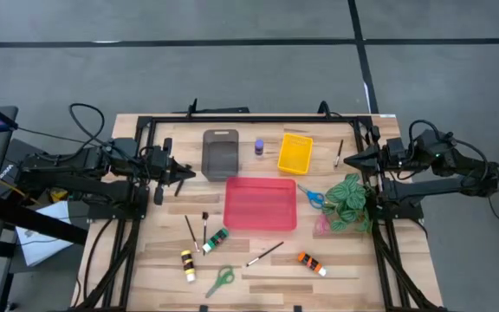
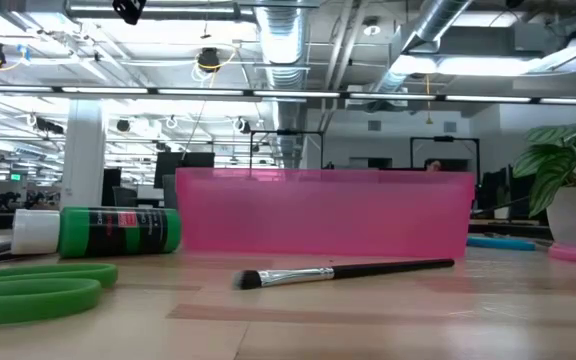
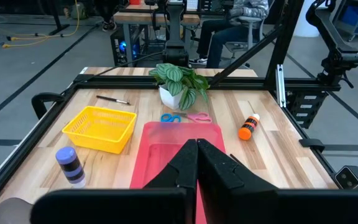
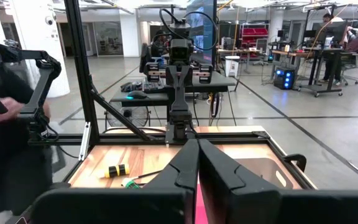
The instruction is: Pick & Place Paint Supplies
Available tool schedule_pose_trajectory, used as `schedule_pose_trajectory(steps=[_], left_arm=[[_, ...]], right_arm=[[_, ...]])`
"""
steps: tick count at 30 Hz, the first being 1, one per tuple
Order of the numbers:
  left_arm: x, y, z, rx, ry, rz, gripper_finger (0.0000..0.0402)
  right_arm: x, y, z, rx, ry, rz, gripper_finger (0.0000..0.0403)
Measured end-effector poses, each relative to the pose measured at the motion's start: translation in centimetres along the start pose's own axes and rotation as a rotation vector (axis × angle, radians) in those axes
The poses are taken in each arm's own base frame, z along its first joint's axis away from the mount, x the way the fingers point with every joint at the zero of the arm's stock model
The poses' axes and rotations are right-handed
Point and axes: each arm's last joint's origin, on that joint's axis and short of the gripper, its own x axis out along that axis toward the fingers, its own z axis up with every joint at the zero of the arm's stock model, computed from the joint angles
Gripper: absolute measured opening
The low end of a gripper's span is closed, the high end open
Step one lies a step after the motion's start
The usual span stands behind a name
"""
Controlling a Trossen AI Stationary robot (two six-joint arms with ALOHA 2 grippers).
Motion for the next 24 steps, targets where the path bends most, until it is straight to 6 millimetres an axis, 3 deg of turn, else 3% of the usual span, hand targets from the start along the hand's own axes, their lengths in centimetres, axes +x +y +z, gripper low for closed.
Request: schedule_pose_trajectory(steps=[24], left_arm=[[0.01,0.01,0.11,0.000,-0.012,0.001,0.0000]], right_arm=[[0.00,0.00,0.00,0.000,0.000,0.000,0.0008]])
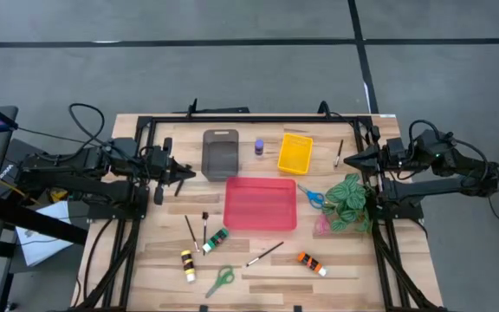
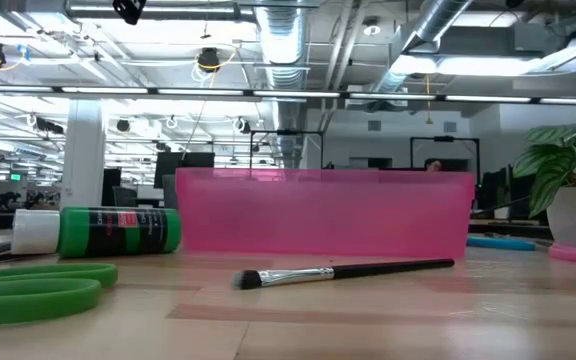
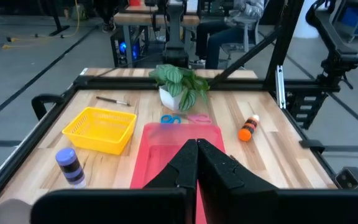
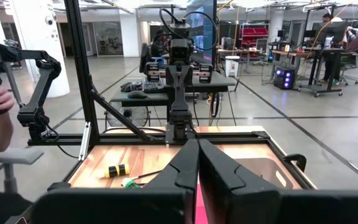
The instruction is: Pick & Place Paint Supplies
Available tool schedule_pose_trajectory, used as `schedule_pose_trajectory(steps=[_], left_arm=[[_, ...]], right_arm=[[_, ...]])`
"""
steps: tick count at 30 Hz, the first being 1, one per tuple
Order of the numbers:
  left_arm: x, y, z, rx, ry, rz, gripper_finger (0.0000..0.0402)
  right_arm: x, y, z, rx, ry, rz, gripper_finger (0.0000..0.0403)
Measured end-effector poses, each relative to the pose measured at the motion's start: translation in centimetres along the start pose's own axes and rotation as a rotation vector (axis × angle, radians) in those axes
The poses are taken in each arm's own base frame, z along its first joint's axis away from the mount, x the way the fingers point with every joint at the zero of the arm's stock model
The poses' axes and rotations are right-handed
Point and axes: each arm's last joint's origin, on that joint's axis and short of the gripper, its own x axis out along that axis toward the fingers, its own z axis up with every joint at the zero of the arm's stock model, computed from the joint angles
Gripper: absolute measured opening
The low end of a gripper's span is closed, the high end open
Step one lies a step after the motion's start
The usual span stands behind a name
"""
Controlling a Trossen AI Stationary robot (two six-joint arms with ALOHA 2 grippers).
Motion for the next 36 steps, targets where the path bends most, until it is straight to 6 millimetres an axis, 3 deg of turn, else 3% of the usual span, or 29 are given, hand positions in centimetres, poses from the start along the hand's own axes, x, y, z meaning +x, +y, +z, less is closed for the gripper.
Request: schedule_pose_trajectory(steps=[5,16,24,31,36], left_arm=[[0.0,0.0,1.2,0.000,-0.126,-0.001,0.0000],[-0.4,0.0,3.1,0.000,-0.326,-0.001,0.0000],[-0.7,0.1,4.0,0.032,-0.429,0.039,0.0000],[-0.3,0.5,3.4,0.157,-0.339,0.208,0.0025],[1.9,0.9,-0.2,0.164,-0.041,0.343,0.0076]], right_arm=[[0.0,0.0,0.5,0.000,-0.053,0.000,0.0008],[-0.5,0.0,3.6,0.000,-0.382,0.000,0.0008],[-0.7,0.0,4.1,-0.029,-0.433,-0.006,0.0008],[-0.6,0.0,3.9,-0.026,-0.416,-0.004,0.0011],[-0.7,-0.2,4.5,-0.002,-0.294,-0.054,0.0048]])
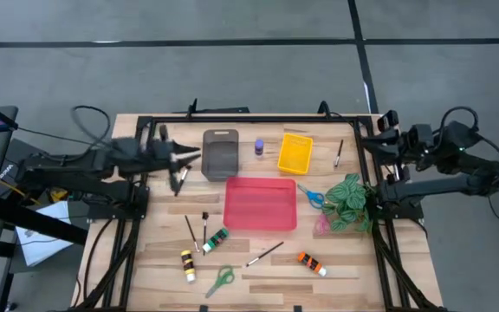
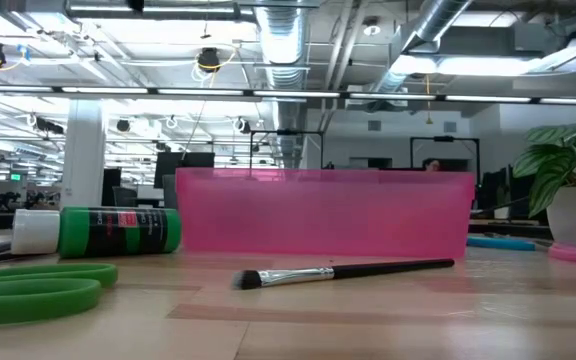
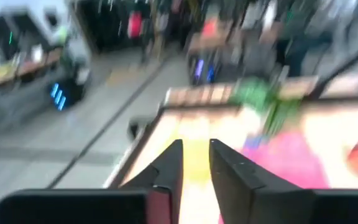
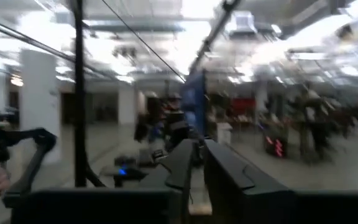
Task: Pick & Place Paint Supplies
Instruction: Put the black makeup brush into the red bin
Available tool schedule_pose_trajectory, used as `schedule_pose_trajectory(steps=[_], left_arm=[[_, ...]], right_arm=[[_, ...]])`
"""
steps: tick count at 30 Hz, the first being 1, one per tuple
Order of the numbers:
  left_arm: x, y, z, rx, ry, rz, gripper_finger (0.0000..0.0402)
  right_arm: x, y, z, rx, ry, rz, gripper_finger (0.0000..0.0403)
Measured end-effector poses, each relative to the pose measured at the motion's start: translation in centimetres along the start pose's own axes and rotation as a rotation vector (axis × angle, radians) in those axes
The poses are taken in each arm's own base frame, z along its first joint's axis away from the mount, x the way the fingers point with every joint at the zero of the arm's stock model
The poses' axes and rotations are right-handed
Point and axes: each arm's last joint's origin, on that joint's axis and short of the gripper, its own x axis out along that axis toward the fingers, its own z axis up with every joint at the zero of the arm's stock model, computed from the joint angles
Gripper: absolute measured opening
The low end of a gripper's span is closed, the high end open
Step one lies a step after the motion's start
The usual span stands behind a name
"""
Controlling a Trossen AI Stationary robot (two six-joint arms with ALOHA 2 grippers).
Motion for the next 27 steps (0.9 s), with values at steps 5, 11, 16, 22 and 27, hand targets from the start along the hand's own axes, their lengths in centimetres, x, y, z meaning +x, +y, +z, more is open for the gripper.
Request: schedule_pose_trajectory(steps=[5,11,16,22,27], left_arm=[[2.6,-0.8,-3.3,0.046,0.158,0.180,0.0120],[3.7,0.4,-3.2,0.067,0.151,0.401,0.0154],[3.4,2.0,-2.4,0.041,0.084,0.501,0.0167],[3.5,2.8,-3.2,0.024,0.104,0.550,0.0166],[3.6,2.9,-4.0,0.025,0.123,0.565,0.0160]], right_arm=[[1.5,-0.6,1.5,-0.020,0.139,-0.226,0.0114],[3.2,-1.6,4.1,0.016,0.404,-0.651,0.0182],[4.8,-2.6,5.3,0.004,0.589,-0.902,0.0205],[7.8,-4.9,6.0,-0.025,0.737,-1.090,0.0207],[11.7,-8.7,4.9,-0.072,0.916,-1.189,0.0200]])
